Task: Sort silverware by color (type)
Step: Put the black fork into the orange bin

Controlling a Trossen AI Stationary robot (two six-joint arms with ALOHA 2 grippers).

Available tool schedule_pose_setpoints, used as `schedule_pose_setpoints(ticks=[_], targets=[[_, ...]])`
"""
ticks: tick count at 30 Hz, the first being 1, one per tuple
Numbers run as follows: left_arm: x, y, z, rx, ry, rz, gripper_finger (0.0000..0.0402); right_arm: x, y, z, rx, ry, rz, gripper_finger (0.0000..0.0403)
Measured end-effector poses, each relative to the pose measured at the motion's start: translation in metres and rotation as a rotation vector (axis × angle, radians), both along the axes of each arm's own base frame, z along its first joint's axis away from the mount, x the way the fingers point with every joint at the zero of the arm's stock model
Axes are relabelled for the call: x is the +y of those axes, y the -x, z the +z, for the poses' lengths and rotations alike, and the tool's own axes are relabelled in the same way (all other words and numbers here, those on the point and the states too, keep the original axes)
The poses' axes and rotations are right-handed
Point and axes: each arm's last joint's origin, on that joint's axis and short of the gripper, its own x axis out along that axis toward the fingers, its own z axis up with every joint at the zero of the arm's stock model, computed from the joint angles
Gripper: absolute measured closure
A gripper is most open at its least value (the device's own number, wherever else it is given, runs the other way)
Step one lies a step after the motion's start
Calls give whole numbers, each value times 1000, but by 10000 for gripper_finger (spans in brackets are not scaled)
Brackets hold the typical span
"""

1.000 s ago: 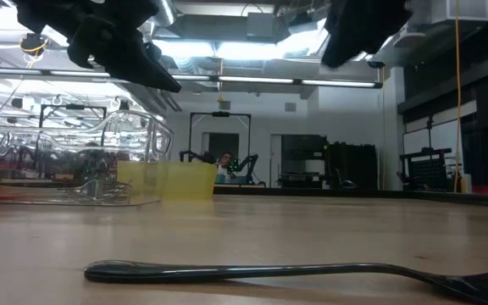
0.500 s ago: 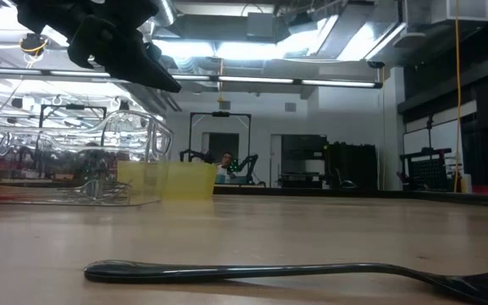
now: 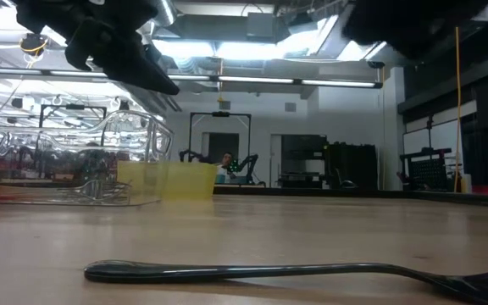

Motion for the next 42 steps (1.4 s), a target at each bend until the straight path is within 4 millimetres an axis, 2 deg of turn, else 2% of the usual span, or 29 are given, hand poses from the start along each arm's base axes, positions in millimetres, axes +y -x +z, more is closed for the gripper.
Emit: schedule_pose_setpoints(ticks=[11, 24, 42], targets=[[0, 0, 0, 5, -1, 0, 333, 0, -7, -33, 48, 108, 18, 295], [0, 0, 0, 5, 0, 0, 333, -4, -6, -41, 103, 139, 22, 295], [0, 1, -1, 10, 1, 1, 333, -1, -8, -68, 147, 203, 68, 295]])
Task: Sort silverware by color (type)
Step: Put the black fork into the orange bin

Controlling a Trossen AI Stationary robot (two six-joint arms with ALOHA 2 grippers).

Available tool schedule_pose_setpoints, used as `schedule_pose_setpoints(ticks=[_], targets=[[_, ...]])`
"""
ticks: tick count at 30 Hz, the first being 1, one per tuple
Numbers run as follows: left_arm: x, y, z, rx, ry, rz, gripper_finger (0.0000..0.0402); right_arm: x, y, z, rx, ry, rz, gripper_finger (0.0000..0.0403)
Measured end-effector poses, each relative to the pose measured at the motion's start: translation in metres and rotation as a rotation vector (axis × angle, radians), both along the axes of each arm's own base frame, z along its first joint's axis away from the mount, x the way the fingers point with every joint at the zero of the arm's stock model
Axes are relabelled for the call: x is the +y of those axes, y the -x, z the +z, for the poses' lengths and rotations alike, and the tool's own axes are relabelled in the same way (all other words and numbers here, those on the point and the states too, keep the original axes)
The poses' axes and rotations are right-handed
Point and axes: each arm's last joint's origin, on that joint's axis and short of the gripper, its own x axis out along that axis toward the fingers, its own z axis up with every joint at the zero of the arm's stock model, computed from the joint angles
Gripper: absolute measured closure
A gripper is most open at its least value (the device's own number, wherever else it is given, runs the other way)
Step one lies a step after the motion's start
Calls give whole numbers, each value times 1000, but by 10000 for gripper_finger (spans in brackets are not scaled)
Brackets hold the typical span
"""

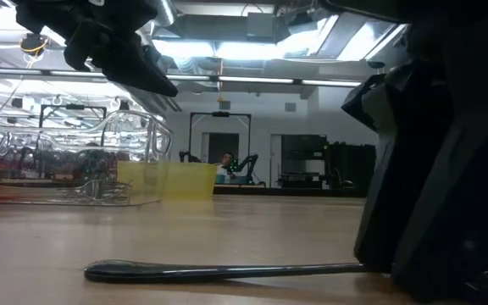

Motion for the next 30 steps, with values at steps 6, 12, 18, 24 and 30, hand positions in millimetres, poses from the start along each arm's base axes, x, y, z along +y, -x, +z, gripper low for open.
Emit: schedule_pose_setpoints(ticks=[6, 12, 18, 24, 30], targets=[[0, 0, 0, 3, 0, 0, 333, 0, 0, -2, 12, 3, 2, 295], [0, 0, 0, 2, 0, 0, 333, -1, 1, -2, 17, 5, 2, 295], [0, 0, 0, 2, 0, 0, 333, -1, 1, -2, 26, 11, 1, 318], [0, 0, 0, 2, -1, 0, 333, -1, 2, -3, 30, 16, 2, 360], [0, 0, 0, 2, 0, 0, 333, -1, 2, -3, 33, 18, 2, 395]])
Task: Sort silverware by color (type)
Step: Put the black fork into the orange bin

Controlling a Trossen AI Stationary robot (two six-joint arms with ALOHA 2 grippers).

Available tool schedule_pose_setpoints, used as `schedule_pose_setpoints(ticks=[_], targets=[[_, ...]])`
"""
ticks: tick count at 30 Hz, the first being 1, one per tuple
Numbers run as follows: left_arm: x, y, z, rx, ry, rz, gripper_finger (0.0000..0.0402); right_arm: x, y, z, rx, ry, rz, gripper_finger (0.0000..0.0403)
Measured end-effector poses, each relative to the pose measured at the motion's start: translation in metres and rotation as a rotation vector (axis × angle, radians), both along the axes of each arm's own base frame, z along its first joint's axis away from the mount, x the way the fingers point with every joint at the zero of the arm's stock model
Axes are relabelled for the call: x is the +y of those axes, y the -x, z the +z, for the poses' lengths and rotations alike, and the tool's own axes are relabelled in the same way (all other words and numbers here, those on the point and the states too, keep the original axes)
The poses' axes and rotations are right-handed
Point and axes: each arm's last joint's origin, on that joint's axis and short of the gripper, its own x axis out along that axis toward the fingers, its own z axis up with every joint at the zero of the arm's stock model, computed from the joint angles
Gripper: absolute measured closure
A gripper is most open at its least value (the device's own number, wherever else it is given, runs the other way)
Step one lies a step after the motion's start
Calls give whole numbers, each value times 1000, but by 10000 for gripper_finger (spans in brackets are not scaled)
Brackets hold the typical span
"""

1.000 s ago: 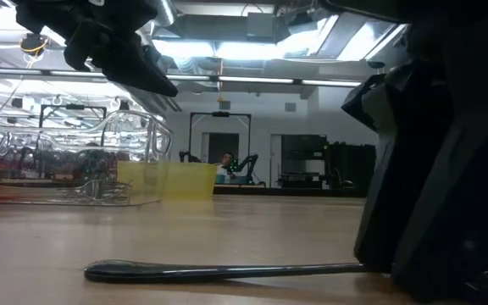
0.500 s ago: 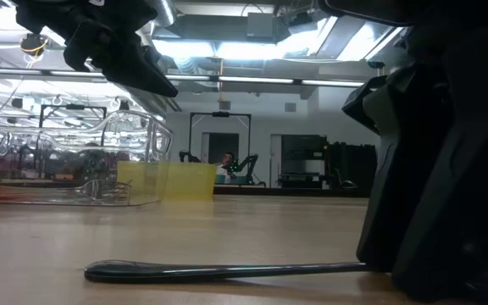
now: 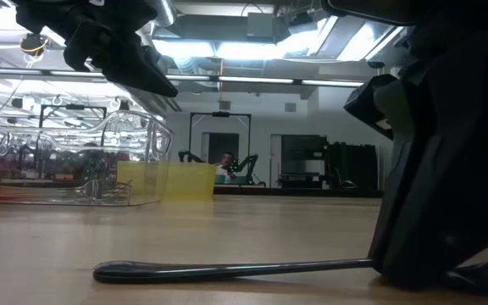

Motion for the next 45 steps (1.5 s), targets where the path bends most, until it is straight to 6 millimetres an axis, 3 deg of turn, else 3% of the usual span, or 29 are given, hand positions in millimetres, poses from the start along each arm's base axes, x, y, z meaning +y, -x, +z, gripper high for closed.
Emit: schedule_pose_setpoints(ticks=[12, 26, 35, 40, 45], targets=[[0, 0, 0, 0, 0, 0, 333, 0, 0, -1, -4, 11, 0, 401], [0, 0, 0, -1, 2, 1, 333, -1, -1, 0, -51, 147, 100, 403], [0, 0, 0, -23, 107, 66, 333, -2, -9, 15, -102, 363, 165, 403], [-1, 0, 0, -45, 248, 129, 333, -4, -12, 24, -102, 455, 197, 403], [-10, 0, 1, -45, 414, 87, 333, -8, -15, 32, -69, 519, 243, 403]])
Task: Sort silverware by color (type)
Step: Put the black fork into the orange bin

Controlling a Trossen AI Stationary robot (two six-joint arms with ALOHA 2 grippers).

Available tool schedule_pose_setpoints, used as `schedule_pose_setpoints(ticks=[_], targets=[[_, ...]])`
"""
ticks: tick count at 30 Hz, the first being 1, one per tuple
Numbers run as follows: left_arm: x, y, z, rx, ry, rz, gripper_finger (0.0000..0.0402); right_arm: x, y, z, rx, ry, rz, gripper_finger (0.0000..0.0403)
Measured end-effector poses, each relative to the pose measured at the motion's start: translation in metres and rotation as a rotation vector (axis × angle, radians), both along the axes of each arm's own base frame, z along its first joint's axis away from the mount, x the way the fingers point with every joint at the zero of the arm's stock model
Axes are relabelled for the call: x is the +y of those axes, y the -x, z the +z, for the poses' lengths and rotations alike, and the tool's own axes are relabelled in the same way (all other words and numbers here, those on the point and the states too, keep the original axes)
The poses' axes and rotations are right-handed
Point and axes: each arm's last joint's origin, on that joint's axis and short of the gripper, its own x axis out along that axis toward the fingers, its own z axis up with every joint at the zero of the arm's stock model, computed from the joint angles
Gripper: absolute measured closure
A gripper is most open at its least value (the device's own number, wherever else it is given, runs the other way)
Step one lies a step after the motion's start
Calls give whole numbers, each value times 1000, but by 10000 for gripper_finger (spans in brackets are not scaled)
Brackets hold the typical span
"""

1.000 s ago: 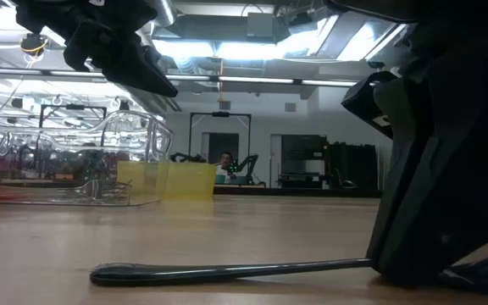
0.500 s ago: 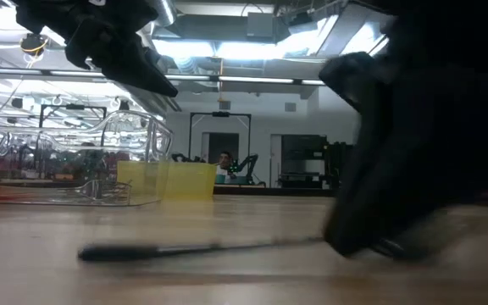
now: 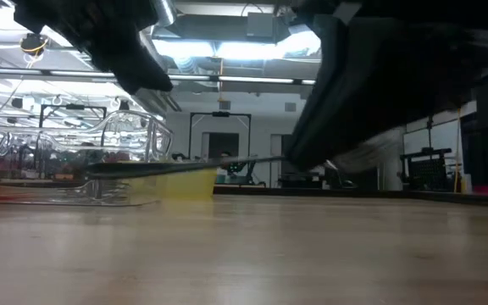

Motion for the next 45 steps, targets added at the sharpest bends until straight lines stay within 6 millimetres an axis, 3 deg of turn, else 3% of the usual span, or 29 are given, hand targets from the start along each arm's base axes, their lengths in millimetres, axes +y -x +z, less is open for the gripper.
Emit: schedule_pose_setpoints(ticks=[11, 23, 30, 37, 45], targets=[[-28, 4, 0, 27, 240, -106, 333, -18, -20, 17, 25, 143, 102, 403], [-48, 9, 0, 39, 242, -197, 333, -47, -47, 32, 90, 254, 287, 403], [-53, 11, 0, 41, 240, -216, 333, -64, -56, 31, 140, 272, 365, 403], [-53, 11, 0, 36, 227, -198, 333, -96, -69, 32, 186, 424, 383, 403], [-48, 12, -3, 51, 225, -26, 333, -119, -85, 36, 145, 476, 398, 403]])
